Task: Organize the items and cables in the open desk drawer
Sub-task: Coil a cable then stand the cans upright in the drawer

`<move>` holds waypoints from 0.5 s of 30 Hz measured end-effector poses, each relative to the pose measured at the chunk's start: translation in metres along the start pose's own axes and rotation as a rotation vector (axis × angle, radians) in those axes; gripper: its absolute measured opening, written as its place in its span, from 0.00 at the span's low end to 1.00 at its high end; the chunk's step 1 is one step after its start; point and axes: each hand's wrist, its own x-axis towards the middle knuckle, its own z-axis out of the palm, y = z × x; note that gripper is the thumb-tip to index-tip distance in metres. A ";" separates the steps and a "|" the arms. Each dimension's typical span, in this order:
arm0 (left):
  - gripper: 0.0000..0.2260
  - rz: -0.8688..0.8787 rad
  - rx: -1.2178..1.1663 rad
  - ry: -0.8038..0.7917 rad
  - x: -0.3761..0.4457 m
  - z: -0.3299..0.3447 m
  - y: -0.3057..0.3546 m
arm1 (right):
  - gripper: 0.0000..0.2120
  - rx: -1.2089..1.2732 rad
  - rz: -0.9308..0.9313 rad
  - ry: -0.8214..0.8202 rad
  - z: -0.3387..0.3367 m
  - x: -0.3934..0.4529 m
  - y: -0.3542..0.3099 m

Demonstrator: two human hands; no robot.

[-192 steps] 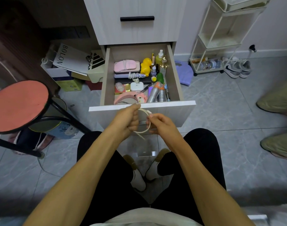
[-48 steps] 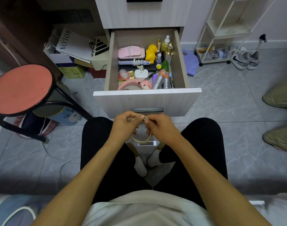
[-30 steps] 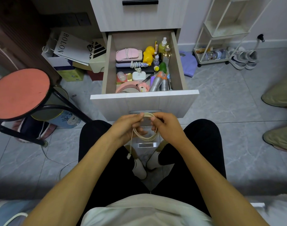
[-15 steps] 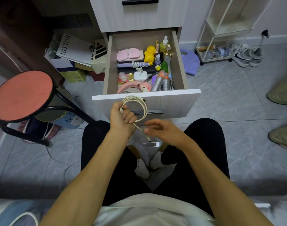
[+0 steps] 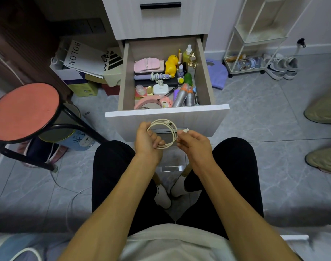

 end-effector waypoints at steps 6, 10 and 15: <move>0.19 -0.017 -0.091 0.032 -0.007 0.004 -0.001 | 0.07 0.057 -0.096 0.017 0.011 -0.005 0.004; 0.17 0.060 0.036 0.110 -0.006 0.000 -0.008 | 0.12 0.055 -0.161 0.000 0.025 -0.014 0.004; 0.15 0.136 0.167 0.187 -0.013 -0.003 -0.008 | 0.21 -0.039 -0.196 0.019 0.032 -0.018 0.011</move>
